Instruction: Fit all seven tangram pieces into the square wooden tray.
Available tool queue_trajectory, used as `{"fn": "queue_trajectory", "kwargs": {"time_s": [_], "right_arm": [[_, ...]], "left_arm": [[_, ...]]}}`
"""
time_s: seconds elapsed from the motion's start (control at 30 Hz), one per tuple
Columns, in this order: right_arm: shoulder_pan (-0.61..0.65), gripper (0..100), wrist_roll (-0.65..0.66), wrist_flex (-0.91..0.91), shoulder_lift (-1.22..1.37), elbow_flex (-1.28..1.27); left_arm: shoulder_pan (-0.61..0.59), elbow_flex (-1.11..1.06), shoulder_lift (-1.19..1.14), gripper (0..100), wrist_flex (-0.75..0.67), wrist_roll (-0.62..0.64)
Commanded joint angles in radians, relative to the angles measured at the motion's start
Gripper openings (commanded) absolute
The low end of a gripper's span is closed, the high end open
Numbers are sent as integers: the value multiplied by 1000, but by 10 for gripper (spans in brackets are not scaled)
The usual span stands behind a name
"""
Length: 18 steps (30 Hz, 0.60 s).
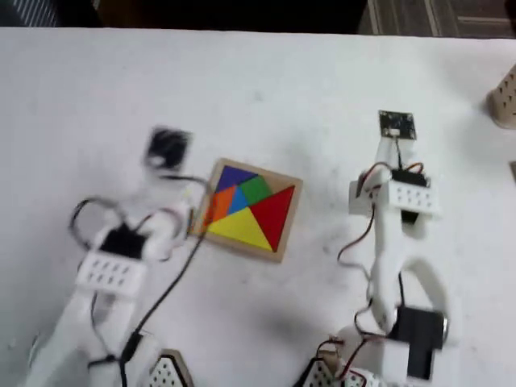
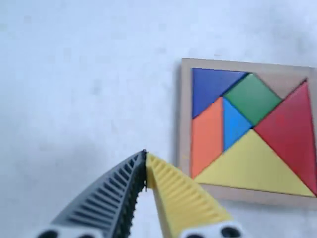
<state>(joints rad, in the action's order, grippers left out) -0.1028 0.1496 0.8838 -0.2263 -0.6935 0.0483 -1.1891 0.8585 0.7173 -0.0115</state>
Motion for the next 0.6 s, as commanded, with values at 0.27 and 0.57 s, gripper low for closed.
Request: {"fn": "queue_trajectory", "kwargs": {"time_s": [0.27,0.57], "right_arm": [[128,51,-9,-162,-754,-512],[114,87,-8,-31,-1285,-815]], "left_arm": [[-246,-388,662,24,196,-203],[-320,-479,964,27,391,-209]]}}
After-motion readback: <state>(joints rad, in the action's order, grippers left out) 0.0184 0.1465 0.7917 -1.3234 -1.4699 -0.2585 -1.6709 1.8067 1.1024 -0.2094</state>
